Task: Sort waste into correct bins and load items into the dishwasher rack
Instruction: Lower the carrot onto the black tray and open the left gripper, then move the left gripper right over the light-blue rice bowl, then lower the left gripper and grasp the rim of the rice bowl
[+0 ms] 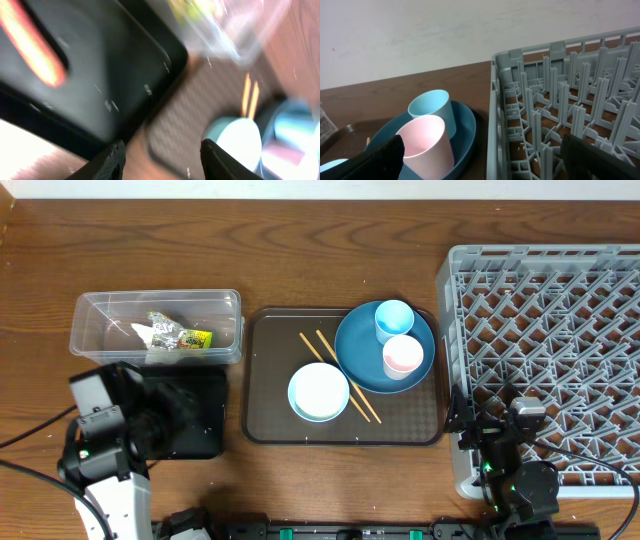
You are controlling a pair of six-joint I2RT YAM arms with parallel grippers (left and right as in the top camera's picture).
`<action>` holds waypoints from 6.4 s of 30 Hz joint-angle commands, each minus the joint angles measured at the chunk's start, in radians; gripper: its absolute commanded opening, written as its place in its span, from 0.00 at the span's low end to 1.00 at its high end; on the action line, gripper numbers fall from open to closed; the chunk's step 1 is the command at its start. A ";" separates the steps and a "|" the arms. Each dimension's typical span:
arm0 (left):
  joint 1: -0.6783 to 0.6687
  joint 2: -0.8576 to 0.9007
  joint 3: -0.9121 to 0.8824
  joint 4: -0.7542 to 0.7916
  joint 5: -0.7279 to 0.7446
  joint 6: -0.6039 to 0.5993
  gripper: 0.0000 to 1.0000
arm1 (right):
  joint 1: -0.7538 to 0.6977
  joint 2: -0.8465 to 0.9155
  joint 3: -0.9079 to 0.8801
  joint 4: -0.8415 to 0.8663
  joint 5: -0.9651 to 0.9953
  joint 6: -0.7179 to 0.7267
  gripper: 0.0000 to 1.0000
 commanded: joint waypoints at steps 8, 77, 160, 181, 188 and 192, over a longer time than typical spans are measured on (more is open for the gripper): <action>-0.319 -0.008 0.024 -0.029 0.093 0.040 0.52 | -0.001 -0.001 -0.001 -0.004 0.000 -0.006 0.99; -0.792 0.561 0.023 0.440 -0.328 -0.091 0.30 | -0.001 0.002 -0.001 -0.004 0.000 -0.006 0.99; -1.009 0.628 0.134 0.316 -0.444 -0.122 0.31 | -0.001 0.002 -0.001 -0.004 0.000 -0.006 0.99; -1.009 0.671 0.134 0.320 -0.442 -0.147 0.31 | -0.001 0.002 -0.001 -0.004 0.000 -0.006 0.99; -1.009 0.671 0.134 0.319 -0.441 -0.085 0.31 | -0.001 0.002 -0.001 -0.004 0.000 -0.006 0.99; -1.007 0.670 0.134 0.319 -0.441 -0.045 0.31 | -0.001 0.002 -0.001 -0.004 0.000 -0.006 0.99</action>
